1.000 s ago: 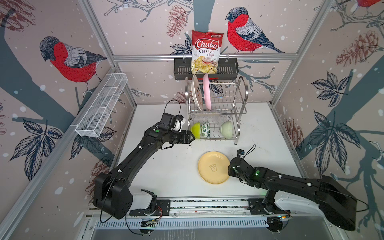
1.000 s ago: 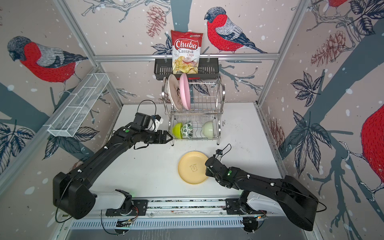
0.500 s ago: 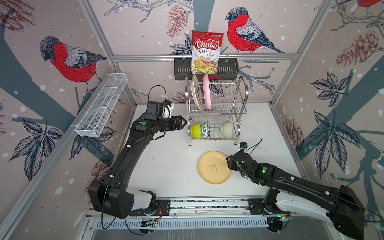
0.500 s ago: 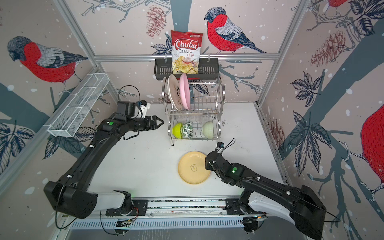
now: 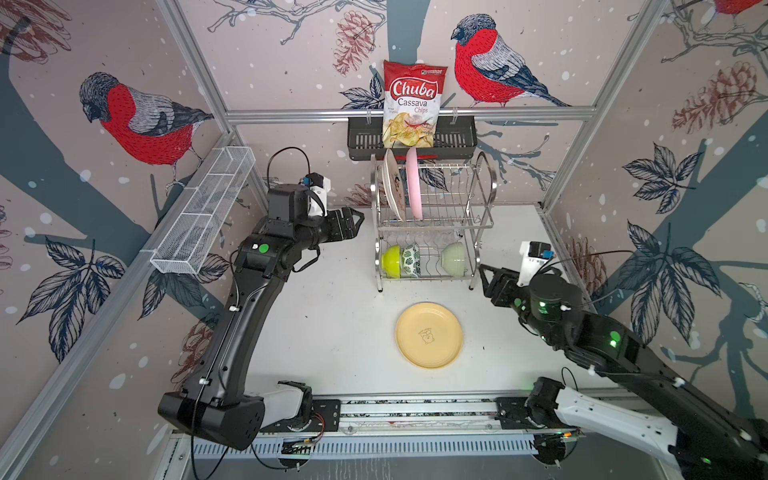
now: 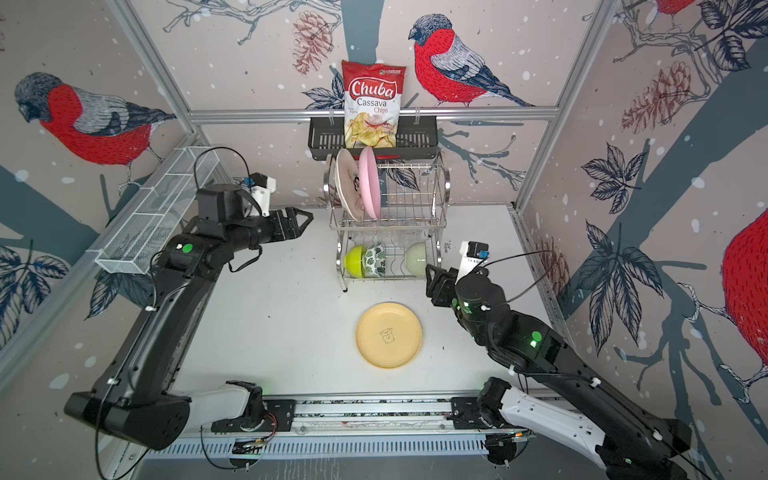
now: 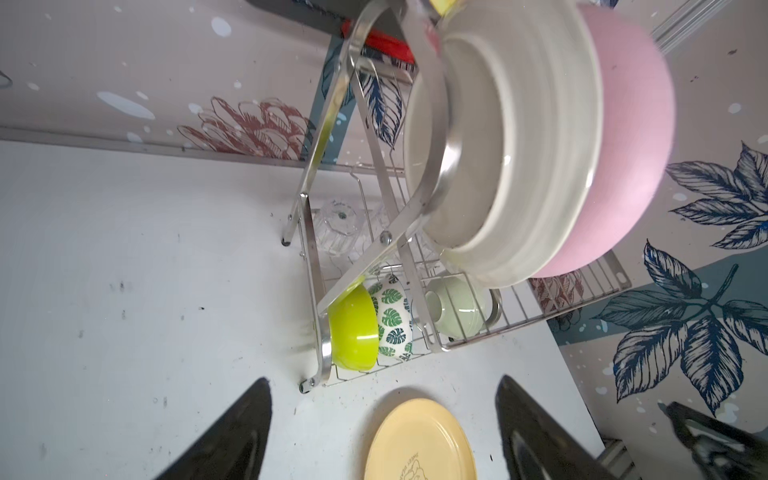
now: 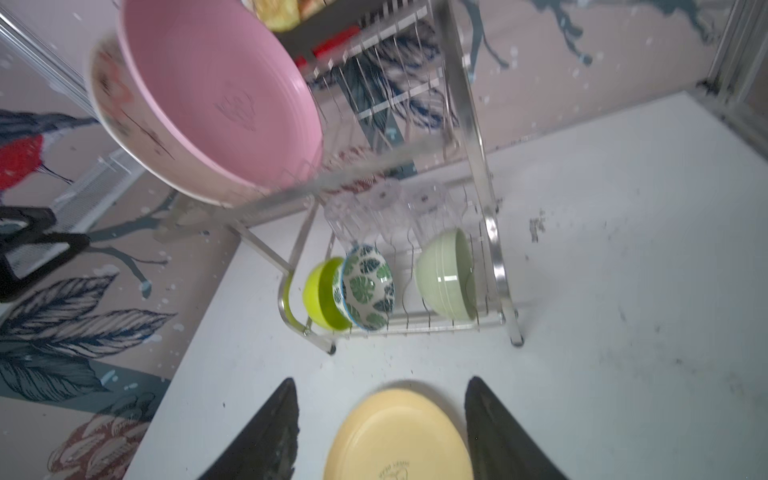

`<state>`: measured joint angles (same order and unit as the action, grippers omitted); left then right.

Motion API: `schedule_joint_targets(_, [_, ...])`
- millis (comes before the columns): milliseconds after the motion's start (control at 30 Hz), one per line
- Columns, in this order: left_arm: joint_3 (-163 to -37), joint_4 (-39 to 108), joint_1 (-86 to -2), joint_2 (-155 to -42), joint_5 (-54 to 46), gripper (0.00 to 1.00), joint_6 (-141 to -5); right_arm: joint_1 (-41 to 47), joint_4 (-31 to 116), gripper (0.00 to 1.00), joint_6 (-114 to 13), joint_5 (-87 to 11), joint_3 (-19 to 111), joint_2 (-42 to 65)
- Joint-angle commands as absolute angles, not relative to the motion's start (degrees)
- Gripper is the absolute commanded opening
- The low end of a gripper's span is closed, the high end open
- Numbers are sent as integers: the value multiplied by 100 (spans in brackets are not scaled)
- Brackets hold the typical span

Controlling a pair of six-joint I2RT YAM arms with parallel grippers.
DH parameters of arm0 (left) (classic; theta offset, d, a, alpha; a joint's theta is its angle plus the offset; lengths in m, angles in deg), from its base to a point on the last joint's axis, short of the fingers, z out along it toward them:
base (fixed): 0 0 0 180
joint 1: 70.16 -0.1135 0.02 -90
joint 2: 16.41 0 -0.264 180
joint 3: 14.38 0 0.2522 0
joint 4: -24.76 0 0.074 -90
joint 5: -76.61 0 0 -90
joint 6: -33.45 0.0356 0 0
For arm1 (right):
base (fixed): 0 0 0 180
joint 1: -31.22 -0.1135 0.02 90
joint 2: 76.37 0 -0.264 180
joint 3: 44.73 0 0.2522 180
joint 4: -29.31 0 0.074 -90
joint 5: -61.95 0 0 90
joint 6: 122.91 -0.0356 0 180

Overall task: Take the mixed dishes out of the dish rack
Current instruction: 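Raise both grippers up to the upright plates in the rack's top tier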

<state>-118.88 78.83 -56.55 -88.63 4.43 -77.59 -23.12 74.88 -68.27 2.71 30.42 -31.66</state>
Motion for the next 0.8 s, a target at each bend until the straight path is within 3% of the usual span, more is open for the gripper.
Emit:
schedule_joint_targets(0, [-11997,7593,-5662,-8795,127,85,-7707,-2320,7401,66,-5867,657,3613,-2958])
schedule_joint_targets(267, [-12230,7483,-5671,-9138,444,85,-7775,-2318,6564,78,-4902,-56,4587,-2123])
schedule_joint_targets(500, [-12277,7288,-5671,-9445,926,85,-7807,-2309,5883,80,-4351,-624,5010,-1117])
schedule_joint_targets(767, [-12573,7336,-5671,-9893,1113,76,-7676,-1953,5678,79,-3932,-1188,6107,335])
